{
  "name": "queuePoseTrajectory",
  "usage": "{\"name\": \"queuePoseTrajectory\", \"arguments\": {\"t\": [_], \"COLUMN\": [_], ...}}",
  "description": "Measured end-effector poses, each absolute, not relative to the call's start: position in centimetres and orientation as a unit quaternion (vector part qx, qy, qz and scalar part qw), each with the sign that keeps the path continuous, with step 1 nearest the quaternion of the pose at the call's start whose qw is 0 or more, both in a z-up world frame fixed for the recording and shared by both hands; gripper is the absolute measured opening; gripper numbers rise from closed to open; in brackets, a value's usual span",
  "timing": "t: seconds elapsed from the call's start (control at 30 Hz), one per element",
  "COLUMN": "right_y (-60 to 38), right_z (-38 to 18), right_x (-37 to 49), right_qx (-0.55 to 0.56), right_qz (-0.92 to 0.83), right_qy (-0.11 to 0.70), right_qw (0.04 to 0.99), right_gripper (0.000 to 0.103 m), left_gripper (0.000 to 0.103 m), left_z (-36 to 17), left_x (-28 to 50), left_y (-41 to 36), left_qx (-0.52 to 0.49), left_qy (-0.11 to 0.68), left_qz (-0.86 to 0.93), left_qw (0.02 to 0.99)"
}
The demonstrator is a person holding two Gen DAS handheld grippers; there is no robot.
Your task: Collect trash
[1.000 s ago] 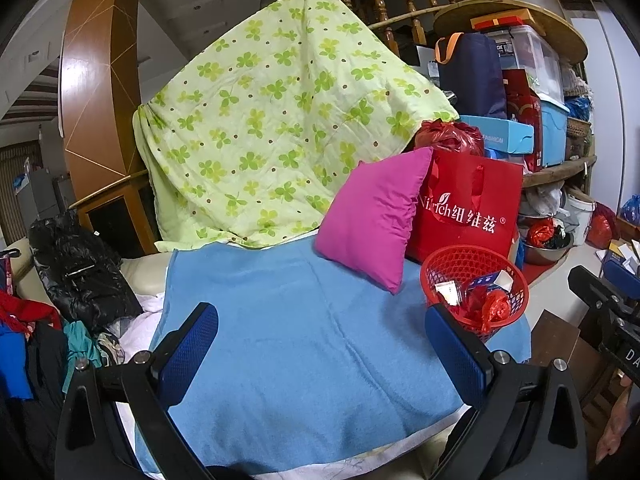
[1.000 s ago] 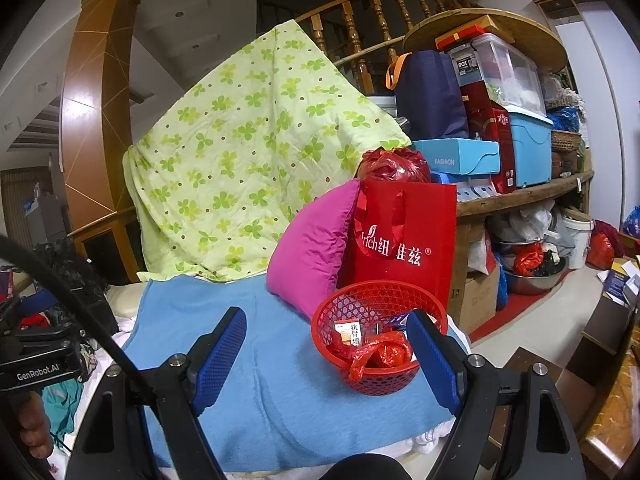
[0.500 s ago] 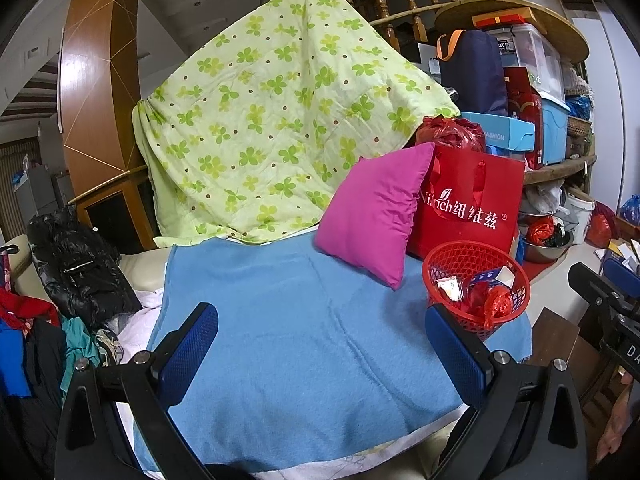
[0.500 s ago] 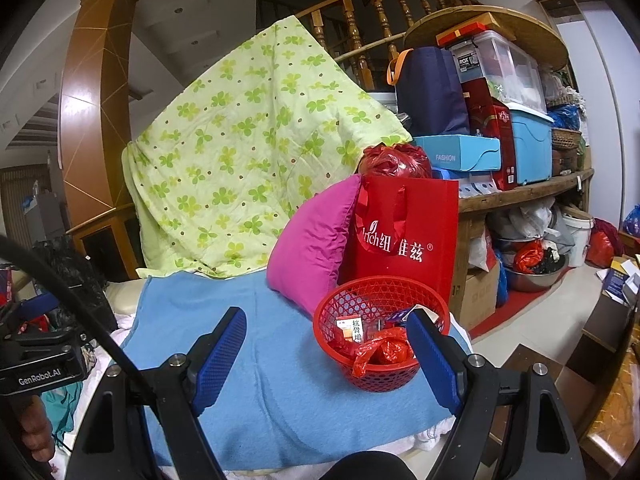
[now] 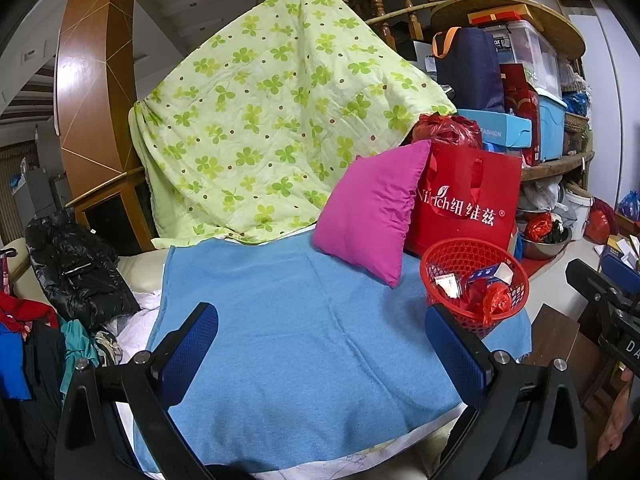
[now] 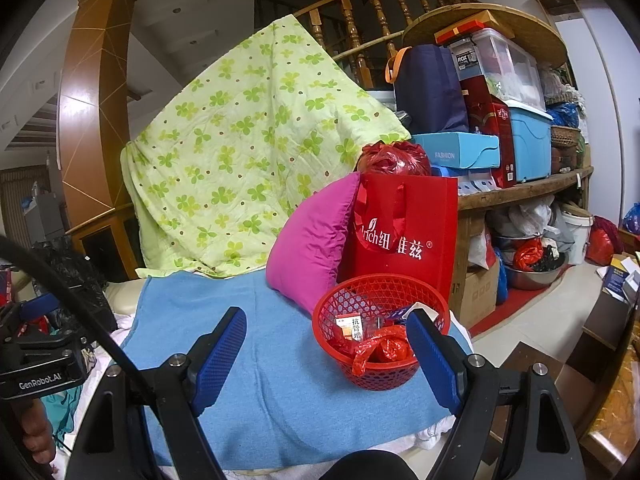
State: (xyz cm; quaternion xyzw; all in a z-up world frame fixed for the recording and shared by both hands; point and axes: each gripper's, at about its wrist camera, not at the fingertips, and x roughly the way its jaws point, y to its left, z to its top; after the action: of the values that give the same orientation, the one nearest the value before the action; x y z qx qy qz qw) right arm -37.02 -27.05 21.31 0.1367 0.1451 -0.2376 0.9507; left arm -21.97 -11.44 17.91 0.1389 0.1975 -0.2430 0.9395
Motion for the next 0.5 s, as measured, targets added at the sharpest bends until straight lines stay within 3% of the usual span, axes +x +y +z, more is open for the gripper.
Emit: {"name": "queuePoseTrajectory", "arguments": {"t": [0.5], "right_y": [-27.24], "right_z": [21.24], "right_x": [-36.92], "right_qx": [0.138], "right_qz": [-0.239], "right_qy": [0.145], "right_qw": [0.950], "right_gripper": [0.085], "left_gripper": [0.103], "left_z": [17.82], "left_x": [-21.88], "left_y": [-11.46], "left_qx": [0.140], "left_qy": [0.199], "left_qz": [-0.243], "left_qw": [0.939]}}
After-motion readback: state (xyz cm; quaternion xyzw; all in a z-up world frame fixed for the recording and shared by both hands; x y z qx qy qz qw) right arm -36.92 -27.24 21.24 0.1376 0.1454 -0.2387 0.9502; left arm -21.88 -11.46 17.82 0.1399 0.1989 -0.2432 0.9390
